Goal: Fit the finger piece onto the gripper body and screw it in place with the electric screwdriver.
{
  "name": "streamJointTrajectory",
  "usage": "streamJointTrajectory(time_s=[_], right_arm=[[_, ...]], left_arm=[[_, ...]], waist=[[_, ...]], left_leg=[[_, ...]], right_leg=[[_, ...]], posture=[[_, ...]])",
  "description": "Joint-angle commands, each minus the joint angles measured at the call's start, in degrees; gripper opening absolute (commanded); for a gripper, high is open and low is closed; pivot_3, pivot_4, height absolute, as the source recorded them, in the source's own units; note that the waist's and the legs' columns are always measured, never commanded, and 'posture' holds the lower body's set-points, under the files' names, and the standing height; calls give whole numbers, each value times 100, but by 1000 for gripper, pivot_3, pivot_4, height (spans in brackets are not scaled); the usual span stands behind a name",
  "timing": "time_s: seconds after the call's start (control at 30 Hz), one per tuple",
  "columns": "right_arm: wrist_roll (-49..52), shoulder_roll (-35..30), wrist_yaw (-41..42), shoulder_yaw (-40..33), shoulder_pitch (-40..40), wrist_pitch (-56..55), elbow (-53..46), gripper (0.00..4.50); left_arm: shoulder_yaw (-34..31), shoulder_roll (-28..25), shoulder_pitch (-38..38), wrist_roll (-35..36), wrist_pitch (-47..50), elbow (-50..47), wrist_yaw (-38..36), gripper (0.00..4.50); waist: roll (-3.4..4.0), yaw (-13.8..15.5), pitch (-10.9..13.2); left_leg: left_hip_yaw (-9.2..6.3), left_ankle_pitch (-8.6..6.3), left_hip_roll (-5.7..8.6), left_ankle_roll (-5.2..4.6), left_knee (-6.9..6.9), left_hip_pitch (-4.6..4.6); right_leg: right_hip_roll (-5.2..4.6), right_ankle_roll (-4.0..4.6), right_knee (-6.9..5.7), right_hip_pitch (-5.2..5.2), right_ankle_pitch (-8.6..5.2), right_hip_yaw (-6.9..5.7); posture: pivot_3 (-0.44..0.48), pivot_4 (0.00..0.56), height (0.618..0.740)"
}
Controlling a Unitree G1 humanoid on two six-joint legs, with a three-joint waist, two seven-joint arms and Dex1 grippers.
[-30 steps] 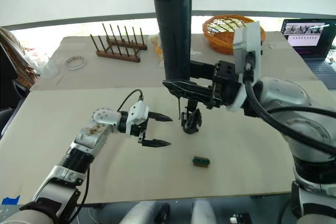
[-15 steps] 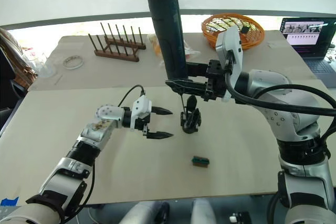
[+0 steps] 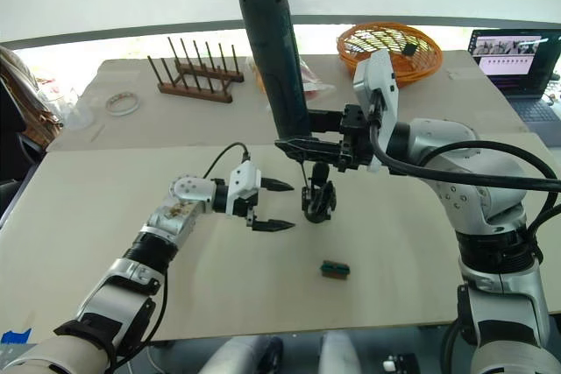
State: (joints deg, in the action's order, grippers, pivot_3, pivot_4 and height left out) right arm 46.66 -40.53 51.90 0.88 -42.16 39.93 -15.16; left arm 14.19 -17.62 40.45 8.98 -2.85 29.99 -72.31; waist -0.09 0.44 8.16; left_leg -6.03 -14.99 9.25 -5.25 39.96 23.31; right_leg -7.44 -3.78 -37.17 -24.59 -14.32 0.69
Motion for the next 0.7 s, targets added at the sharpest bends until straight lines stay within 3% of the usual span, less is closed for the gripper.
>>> streamJointTrajectory(time_s=[0.03, 0.7], right_arm=[[0, -10, 96, -215, -75, -52, -183, 1914], [-265, -9, 296, -241, 98, -94, -173, 1914]], left_arm=[[-4, 11, 97, -26, -113, -107, -30, 4500], [-1, 93, 90, -39, -51, -228, -54, 4500]], waist=[[0, 0, 0], [0, -1, 0]], left_leg=[[0, 0, 0, 0, 0, 0], [0, 0, 0, 0, 1, 1]], right_leg=[[0, 0, 0, 0, 0, 0], [0, 0, -1, -1, 0, 0]], posture=[[0, 150, 740], [0, 150, 740]])
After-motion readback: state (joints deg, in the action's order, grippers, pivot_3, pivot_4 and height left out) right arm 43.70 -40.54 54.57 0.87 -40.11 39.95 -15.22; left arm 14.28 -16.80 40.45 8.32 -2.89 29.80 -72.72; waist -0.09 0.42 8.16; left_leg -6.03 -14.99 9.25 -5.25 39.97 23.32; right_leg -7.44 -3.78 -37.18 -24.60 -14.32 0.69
